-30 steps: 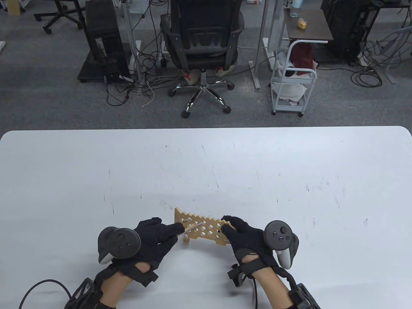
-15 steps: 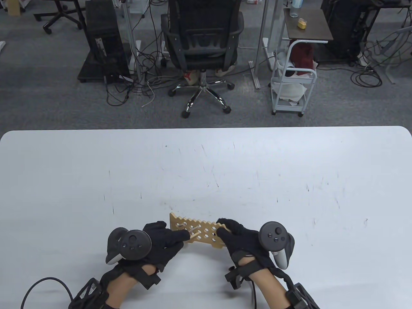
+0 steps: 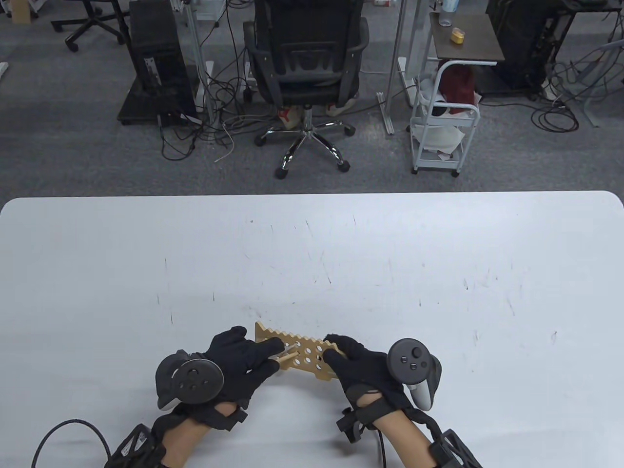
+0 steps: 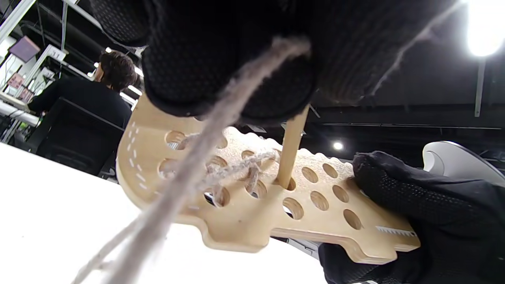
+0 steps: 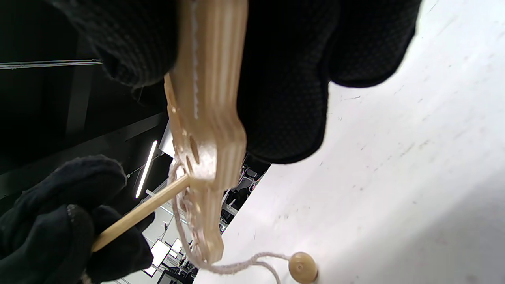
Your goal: Thread rope through all holes on crocodile lacing toy
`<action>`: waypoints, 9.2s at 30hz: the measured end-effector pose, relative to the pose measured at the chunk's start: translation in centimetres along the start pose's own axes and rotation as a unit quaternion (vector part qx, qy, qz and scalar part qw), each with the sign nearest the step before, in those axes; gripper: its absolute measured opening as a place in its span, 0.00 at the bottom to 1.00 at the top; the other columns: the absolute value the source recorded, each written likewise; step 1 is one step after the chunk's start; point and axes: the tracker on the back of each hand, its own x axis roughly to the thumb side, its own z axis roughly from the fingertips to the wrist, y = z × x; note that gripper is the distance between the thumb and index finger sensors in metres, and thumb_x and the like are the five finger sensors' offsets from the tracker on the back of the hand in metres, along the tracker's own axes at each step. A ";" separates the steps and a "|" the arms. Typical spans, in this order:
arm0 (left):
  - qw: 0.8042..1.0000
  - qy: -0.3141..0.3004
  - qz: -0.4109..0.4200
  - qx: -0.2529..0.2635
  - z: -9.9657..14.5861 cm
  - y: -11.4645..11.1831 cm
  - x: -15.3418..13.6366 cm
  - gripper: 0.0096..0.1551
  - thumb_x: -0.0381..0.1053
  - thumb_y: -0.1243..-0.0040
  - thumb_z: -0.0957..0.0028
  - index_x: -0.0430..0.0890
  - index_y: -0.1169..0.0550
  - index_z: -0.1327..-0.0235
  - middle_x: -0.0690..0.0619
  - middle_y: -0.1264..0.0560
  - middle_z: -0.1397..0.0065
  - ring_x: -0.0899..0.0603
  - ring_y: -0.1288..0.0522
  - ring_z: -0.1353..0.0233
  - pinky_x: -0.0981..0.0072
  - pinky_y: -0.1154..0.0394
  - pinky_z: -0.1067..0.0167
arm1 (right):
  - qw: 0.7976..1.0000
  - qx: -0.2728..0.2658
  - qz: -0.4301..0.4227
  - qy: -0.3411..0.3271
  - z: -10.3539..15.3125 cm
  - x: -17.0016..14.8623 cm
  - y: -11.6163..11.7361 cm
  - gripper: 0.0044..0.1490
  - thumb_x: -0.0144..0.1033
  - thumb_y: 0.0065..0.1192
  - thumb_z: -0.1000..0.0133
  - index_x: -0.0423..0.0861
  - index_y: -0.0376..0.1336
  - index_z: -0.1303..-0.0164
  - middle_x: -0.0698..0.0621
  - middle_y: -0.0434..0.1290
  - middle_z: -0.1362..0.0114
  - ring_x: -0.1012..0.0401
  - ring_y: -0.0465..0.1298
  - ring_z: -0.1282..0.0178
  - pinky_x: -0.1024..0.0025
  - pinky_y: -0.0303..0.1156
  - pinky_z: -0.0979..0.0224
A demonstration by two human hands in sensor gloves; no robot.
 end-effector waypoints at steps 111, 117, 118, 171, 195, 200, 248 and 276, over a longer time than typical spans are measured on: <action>0.910 0.128 0.310 -0.244 -0.1 -5.6 -3.8 0.26 0.61 0.27 0.59 0.71 0.16 0.44 0.52 0.30 0.23 0.37 0.37 0.21 0.35 0.52 0.23 | 0.979 0.069 -0.191 -0.023 0.3 0.9 0.9 0.30 0.46 0.67 0.49 0.49 0.68 0.38 0.49 0.85 0.49 0.55 0.88 0.55 0.51 0.76 0.42; 0.917 0.128 0.301 -0.227 -0.1 -5.0 -3.9 0.25 0.61 0.28 0.59 0.69 0.15 0.45 0.53 0.26 0.28 0.38 0.34 0.23 0.35 0.51 0.23 | 0.979 0.064 -0.192 -0.020 0.3 0.9 0.8 0.30 0.46 0.67 0.49 0.49 0.68 0.38 0.49 0.85 0.49 0.55 0.88 0.55 0.52 0.76 0.41; 0.919 0.129 0.298 -0.223 -0.2 -4.9 -4.0 0.25 0.61 0.28 0.59 0.69 0.15 0.45 0.53 0.25 0.29 0.38 0.34 0.23 0.35 0.50 0.23 | 0.979 0.063 -0.192 -0.020 0.3 0.9 0.8 0.29 0.46 0.67 0.49 0.49 0.68 0.38 0.49 0.85 0.49 0.55 0.88 0.55 0.52 0.76 0.41; 0.924 0.236 0.300 0.021 1.5 1.9 -10.9 0.24 0.61 0.29 0.58 0.69 0.16 0.45 0.55 0.22 0.33 0.40 0.31 0.24 0.36 0.48 0.23 | 0.981 -0.052 -0.181 0.043 -0.7 -2.2 -3.4 0.29 0.46 0.67 0.49 0.50 0.68 0.37 0.49 0.85 0.47 0.54 0.87 0.53 0.52 0.75 0.41; 0.900 0.259 0.328 0.123 3.1 5.3 -13.2 0.24 0.61 0.30 0.57 0.69 0.16 0.44 0.56 0.22 0.33 0.40 0.30 0.25 0.36 0.47 0.23 | 0.974 -0.113 -0.179 0.082 -0.8 -4.3 -5.6 0.29 0.46 0.67 0.48 0.50 0.68 0.37 0.49 0.85 0.47 0.54 0.87 0.53 0.52 0.75 0.40; 0.894 0.262 0.333 0.145 3.6 6.0 -13.7 0.24 0.62 0.30 0.56 0.69 0.17 0.44 0.57 0.22 0.33 0.41 0.30 0.25 0.36 0.47 0.23 | 0.974 -0.124 -0.167 0.087 -0.8 -4.6 -6.1 0.29 0.46 0.67 0.48 0.50 0.68 0.37 0.49 0.84 0.47 0.54 0.87 0.52 0.52 0.75 0.40; 0.905 0.294 0.276 0.133 3.1 5.1 -13.2 0.37 0.54 0.27 0.57 0.60 0.29 0.32 0.58 0.13 0.47 0.44 0.14 0.40 0.38 0.35 0.27 | 0.986 -0.048 -0.156 0.024 -0.4 -1.9 -3.1 0.29 0.46 0.67 0.49 0.49 0.69 0.38 0.49 0.85 0.48 0.54 0.87 0.53 0.51 0.75 0.41; 0.900 0.227 0.371 -0.035 0.7 -0.5 -8.9 0.23 0.53 0.24 0.60 0.56 0.16 0.50 0.59 0.10 0.49 0.45 0.14 0.41 0.41 0.32 0.28 | 0.982 0.009 -0.187 -0.006 0.0 -0.4 -0.9 0.29 0.46 0.67 0.49 0.49 0.69 0.38 0.49 0.85 0.48 0.54 0.87 0.53 0.52 0.75 0.41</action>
